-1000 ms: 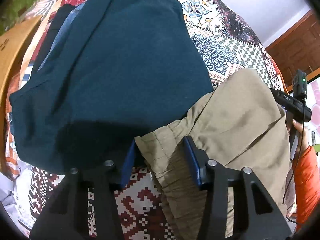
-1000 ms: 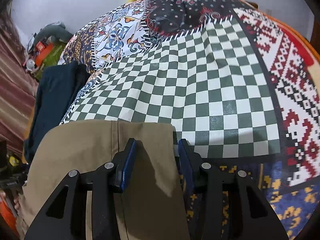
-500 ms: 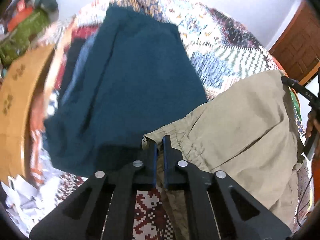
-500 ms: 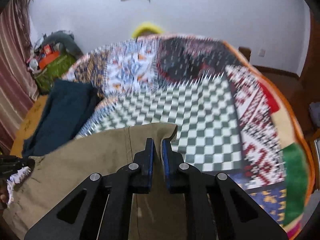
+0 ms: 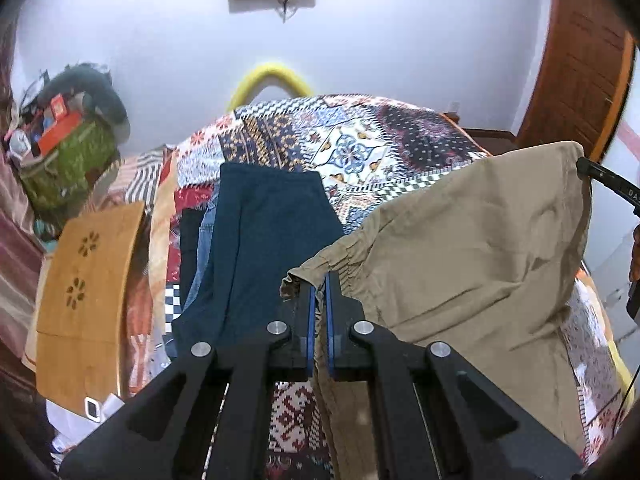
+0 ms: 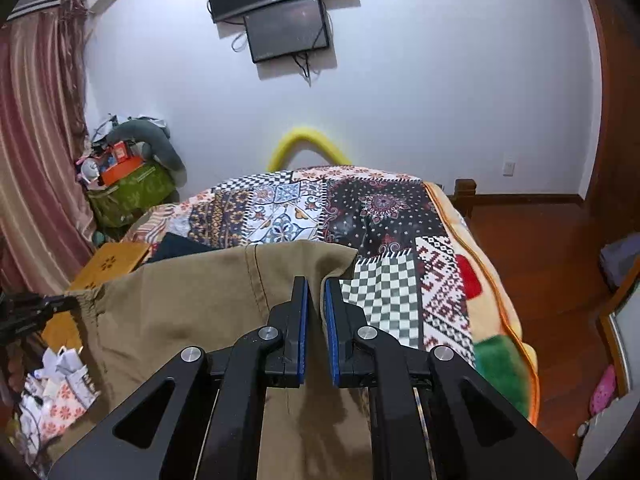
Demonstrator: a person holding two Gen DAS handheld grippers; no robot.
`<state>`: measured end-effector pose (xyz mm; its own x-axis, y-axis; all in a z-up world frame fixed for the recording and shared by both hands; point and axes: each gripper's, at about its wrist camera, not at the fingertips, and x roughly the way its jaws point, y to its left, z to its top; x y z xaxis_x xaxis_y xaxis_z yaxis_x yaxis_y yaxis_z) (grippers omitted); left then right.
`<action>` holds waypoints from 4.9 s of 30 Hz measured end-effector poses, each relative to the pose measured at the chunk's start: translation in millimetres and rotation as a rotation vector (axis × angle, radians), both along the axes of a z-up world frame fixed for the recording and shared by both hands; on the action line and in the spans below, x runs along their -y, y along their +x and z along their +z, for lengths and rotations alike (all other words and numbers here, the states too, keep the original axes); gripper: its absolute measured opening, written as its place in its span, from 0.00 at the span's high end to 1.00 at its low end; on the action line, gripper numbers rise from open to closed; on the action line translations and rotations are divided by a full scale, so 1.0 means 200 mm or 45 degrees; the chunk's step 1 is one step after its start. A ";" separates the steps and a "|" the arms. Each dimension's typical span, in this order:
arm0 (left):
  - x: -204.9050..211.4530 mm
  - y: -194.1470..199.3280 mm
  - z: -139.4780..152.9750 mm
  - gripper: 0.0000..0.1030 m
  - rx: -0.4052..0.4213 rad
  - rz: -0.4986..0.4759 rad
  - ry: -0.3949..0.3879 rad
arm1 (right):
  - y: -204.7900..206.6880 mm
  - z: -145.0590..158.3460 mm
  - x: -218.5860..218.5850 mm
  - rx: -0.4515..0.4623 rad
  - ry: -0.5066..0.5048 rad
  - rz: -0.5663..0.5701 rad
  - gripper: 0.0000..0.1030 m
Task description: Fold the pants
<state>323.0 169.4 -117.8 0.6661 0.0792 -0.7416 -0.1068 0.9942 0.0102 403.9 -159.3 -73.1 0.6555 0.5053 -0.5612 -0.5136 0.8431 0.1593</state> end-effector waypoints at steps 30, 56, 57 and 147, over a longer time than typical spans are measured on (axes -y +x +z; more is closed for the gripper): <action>0.27 -1.03 -0.20 0.97 -0.011 -0.182 -0.005 | -1.17 -0.35 0.46 -0.151 -0.018 -0.085 0.93; 0.49 -1.25 -0.17 0.29 0.016 -0.295 0.206 | -1.59 -0.46 0.46 -0.185 -0.144 -0.102 0.63; 0.52 -1.23 -0.17 0.27 0.012 -0.313 0.226 | -1.60 -0.44 0.43 -0.158 -0.153 -0.080 0.56; 0.53 -0.96 -0.18 0.21 -0.064 -0.328 -0.102 | -1.43 -0.46 -0.23 -0.252 0.043 0.239 0.49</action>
